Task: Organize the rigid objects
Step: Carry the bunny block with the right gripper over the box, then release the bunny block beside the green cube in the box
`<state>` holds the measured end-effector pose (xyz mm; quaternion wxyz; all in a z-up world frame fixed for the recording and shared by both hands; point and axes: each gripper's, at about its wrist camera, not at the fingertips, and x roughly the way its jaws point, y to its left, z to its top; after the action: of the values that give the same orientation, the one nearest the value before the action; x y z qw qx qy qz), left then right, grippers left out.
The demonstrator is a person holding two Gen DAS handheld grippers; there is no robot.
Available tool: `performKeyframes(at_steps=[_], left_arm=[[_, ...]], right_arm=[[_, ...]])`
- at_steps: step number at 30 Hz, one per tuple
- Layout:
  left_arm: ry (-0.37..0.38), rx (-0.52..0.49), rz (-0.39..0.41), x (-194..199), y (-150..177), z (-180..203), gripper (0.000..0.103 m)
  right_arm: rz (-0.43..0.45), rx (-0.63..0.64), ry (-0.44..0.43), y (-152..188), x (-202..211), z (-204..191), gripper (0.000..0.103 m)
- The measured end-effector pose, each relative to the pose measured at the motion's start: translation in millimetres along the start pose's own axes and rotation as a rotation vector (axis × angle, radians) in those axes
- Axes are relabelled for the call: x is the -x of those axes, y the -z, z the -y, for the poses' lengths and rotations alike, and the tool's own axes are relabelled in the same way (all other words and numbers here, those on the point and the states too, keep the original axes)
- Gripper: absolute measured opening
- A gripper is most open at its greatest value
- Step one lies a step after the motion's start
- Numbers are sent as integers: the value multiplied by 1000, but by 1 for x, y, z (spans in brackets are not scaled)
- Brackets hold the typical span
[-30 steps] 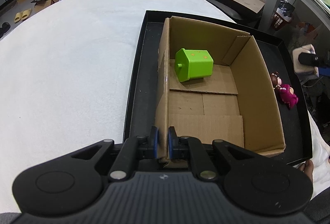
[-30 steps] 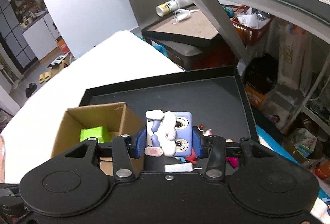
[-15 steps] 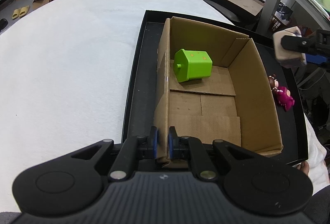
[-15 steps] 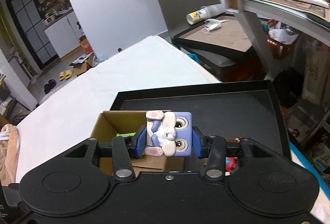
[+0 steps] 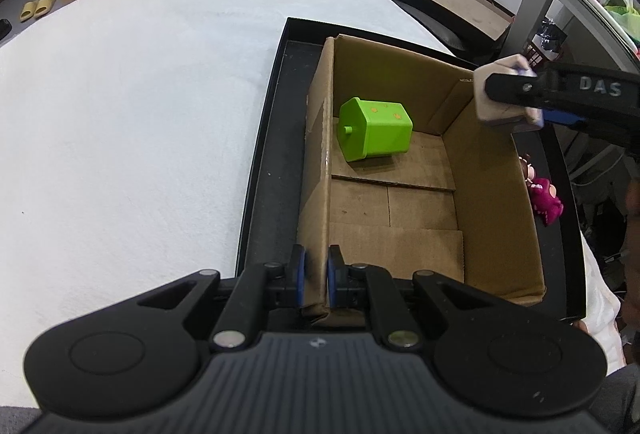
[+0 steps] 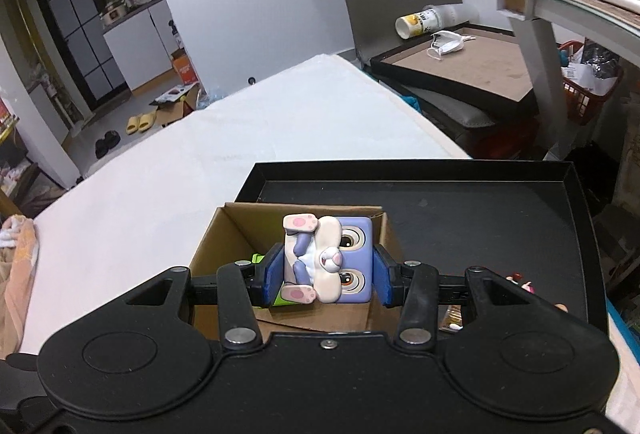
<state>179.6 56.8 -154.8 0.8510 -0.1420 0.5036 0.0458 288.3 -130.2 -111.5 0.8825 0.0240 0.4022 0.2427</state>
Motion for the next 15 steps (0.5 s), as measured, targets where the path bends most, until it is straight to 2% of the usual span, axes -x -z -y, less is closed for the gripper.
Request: performKeyframes(at_steps=[11,13,15], left_arm=[[3,-2,-3,0,-1,-2,10],[5,-2,-3,0,-1,-3,13],[-1,-2,2,1,-1,-1,11]], right_arm=[[-28,41,44,4,-21,-10,45],[-17,41,61,4,-21,-10,46],[-9,36,55,2,-17,-8,46]])
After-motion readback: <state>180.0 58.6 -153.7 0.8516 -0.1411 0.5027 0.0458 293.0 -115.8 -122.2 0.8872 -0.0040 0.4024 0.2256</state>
